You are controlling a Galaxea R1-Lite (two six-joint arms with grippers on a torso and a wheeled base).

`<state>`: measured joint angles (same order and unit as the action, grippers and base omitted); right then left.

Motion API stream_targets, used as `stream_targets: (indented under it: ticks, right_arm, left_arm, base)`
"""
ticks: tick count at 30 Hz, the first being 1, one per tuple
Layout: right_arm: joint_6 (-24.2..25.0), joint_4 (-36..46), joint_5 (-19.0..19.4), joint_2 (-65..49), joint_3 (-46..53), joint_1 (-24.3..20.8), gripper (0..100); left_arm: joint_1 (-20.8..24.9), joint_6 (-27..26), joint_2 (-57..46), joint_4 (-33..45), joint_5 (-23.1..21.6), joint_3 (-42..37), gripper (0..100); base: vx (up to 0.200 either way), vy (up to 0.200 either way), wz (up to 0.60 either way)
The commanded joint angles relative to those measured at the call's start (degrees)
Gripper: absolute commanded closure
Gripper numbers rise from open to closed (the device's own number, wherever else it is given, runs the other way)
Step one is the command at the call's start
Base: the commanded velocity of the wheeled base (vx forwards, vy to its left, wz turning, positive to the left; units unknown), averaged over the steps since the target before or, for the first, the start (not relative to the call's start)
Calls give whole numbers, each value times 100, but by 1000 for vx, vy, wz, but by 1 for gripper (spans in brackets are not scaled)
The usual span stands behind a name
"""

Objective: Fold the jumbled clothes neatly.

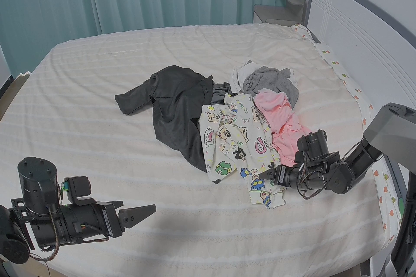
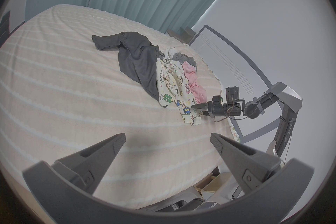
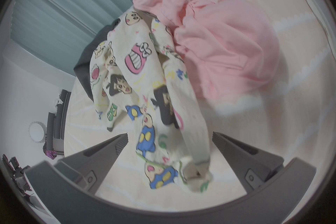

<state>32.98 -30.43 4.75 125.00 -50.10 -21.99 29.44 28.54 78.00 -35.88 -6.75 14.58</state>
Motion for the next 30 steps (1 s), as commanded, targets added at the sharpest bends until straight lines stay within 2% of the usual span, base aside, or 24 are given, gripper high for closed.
stream_targets:
  ticks: [1, 6, 11, 12, 20, 28, 30]
  right_arm:
    - [25, -77, -1, 341, -448, -139, 0]
    - [33, -77, -98, 569, -703, -376, 0]
    - [33, -60, -106, 719, -852, -394, 0]
    - [33, -60, -106, 719, -852, -394, 100]
    - [69, -86, -106, 622, -676, -385, 100]
    - [447, -200, -45, 182, -325, -402, 100]
    - [552, -394, 78, -116, -140, -402, 100]
  left_arm:
    - [18, 3, -4, 2, -1, 10, 0]
    - [18, 3, 5, 2, -1, 10, 0]
    - [18, 3, 14, -7, -1, 19, 0]
    - [18, 3, 14, -7, -1, 19, 0]
    - [18, 3, 163, -165, -1, 1, 0]
    - [106, 3, 269, -332, -1, 10, 0]
    - [211, 11, 339, -359, -1, 10, 0]
  base:
    - [0, 0, 0]
    - [0, 0, 0]
    - [0, 0, 0]
    - [0, 0, 0]
    - [0, 0, 0]
    - [0, 0, 0]
    - [0, 0, 0]
